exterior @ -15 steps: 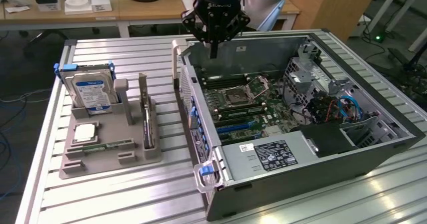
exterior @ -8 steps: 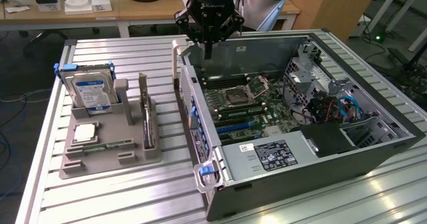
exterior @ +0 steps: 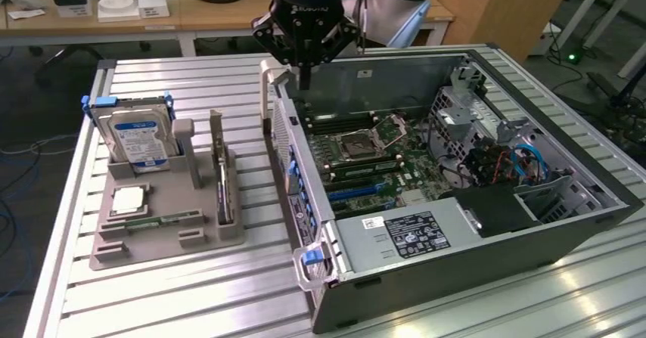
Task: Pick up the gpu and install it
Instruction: 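Reach for the gpu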
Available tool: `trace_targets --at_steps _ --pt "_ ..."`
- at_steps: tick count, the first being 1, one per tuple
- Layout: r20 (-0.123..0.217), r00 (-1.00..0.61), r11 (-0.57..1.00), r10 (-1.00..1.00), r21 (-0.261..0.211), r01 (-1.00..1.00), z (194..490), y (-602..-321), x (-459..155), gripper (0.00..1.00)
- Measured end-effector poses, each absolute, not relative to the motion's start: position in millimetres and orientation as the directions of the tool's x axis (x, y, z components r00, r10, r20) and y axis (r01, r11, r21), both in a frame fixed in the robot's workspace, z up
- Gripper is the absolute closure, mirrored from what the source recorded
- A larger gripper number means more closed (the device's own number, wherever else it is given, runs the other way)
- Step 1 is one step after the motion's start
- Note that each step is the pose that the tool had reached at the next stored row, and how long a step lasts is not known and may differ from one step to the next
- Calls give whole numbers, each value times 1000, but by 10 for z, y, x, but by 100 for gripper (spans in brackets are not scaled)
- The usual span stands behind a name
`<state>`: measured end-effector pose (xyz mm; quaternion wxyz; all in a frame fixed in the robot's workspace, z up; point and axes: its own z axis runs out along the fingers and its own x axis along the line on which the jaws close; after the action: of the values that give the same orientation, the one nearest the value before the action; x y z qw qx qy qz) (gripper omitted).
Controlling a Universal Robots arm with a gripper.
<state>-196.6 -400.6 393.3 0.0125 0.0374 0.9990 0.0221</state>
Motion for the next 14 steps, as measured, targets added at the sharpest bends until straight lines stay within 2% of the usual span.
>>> trace_targets --at_steps 14 --pt "-23 -997 996 75 45 74 3933 -4012 -2162 89"
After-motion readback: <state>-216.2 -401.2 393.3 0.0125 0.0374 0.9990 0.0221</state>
